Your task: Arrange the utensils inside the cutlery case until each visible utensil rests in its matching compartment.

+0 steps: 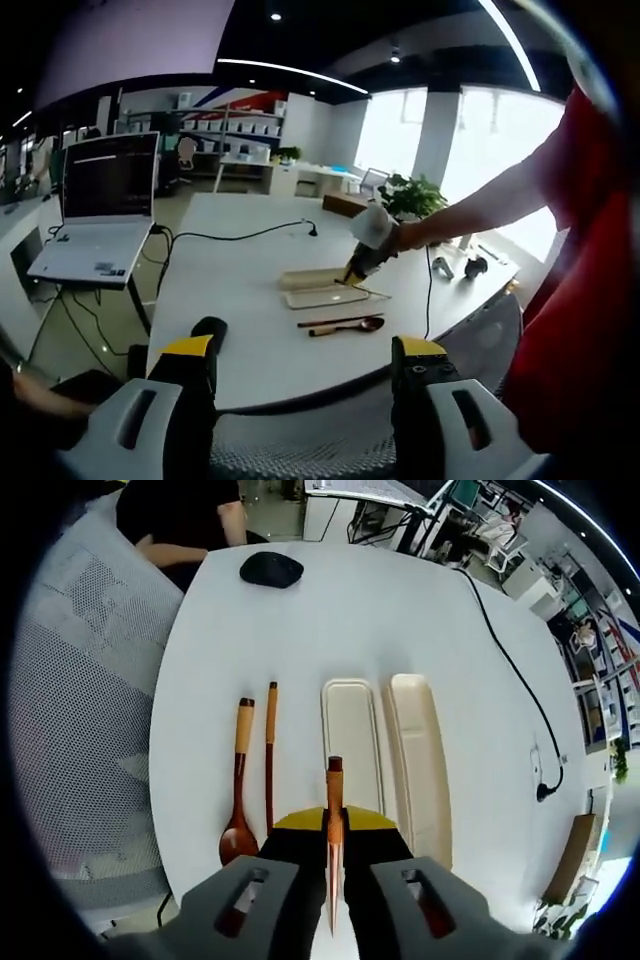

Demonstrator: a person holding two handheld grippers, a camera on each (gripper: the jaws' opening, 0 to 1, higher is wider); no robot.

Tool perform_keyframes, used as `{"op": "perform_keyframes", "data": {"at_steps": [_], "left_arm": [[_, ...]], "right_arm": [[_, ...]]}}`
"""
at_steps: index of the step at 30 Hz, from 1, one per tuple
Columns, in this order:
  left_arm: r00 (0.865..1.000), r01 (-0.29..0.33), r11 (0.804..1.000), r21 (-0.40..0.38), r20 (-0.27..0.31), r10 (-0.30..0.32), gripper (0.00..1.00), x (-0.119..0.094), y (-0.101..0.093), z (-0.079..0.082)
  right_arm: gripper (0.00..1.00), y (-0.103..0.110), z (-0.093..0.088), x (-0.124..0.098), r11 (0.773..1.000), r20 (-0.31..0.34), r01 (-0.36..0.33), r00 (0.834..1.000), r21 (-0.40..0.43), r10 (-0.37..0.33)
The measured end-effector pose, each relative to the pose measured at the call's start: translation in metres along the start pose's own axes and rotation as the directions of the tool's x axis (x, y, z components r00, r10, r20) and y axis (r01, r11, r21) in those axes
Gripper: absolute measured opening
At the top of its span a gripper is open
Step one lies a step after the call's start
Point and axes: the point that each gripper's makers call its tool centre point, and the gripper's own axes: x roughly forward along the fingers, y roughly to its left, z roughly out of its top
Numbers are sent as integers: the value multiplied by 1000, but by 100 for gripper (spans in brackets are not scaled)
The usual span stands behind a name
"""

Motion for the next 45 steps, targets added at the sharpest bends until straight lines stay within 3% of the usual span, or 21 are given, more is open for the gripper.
{"op": "perform_keyframes", "data": {"at_steps": [7,14,32,41,45], "left_arm": [[1000,14,1000,7,-2,-14,73,2,-3,1],[1000,23,1000,9,-2,-23,73,3,-3,1],[999,34,999,3,-7,-34,73,1,-1,-3],[999,31,1000,-5,-10,-31,73,0,0,-7],[999,27,1000,-10,-23,-27,73,-1,2,-11]], "right_arm": [[1,-11,2,-5,999,7,52,999,8,-52],[1,-13,3,-13,999,-22,42,999,-28,-43],[1,-51,15,-39,997,-28,80,996,-18,-81],[1,-71,23,-32,993,-21,119,993,5,-118],[1,-82,27,-19,992,-58,121,991,29,-119]]}}
